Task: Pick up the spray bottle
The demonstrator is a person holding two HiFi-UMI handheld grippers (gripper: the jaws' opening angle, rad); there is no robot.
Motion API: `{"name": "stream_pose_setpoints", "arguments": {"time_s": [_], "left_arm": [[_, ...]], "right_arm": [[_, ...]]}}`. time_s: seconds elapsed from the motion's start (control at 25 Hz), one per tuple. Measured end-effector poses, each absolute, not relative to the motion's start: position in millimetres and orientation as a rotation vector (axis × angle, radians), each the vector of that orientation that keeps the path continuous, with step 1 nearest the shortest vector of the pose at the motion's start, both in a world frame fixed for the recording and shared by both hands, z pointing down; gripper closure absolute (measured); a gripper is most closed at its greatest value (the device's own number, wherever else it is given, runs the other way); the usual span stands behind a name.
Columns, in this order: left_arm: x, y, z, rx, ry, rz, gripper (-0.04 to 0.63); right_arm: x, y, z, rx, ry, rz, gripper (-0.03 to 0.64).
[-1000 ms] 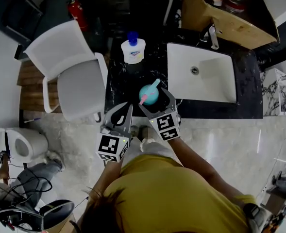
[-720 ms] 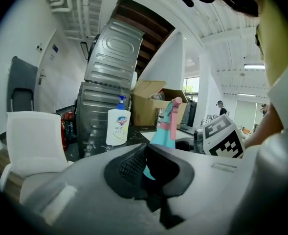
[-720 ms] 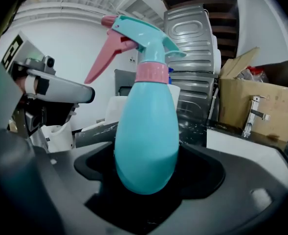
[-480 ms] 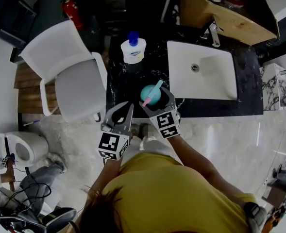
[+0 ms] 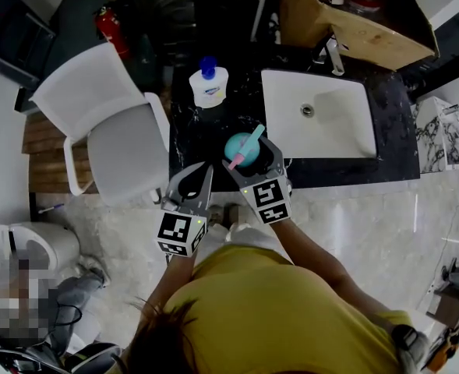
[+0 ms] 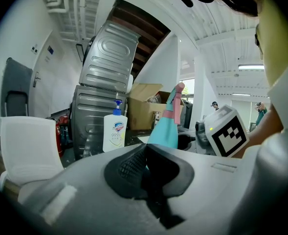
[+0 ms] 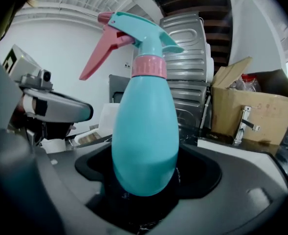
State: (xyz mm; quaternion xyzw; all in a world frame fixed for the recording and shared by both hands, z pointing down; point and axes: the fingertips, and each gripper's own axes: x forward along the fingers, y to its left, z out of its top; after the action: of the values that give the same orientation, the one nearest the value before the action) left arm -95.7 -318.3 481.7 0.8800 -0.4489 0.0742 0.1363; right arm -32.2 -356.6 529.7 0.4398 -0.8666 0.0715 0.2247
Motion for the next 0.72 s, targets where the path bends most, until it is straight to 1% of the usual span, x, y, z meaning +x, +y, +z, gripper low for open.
{"name": "stream_pose_setpoints", "arguments": {"time_s": [0.52,0.72], "left_arm": [[-92,-344,431,2.67,-1.368,0.159,0.592],[-89,-347,412,2.692,-1.394,0.123,0.592]], "right_arm": [[14,-368,427,1.502,-2.376,0.118,0.227],[36,-358,401,1.606,-2.348,0.095,0.227]]}}
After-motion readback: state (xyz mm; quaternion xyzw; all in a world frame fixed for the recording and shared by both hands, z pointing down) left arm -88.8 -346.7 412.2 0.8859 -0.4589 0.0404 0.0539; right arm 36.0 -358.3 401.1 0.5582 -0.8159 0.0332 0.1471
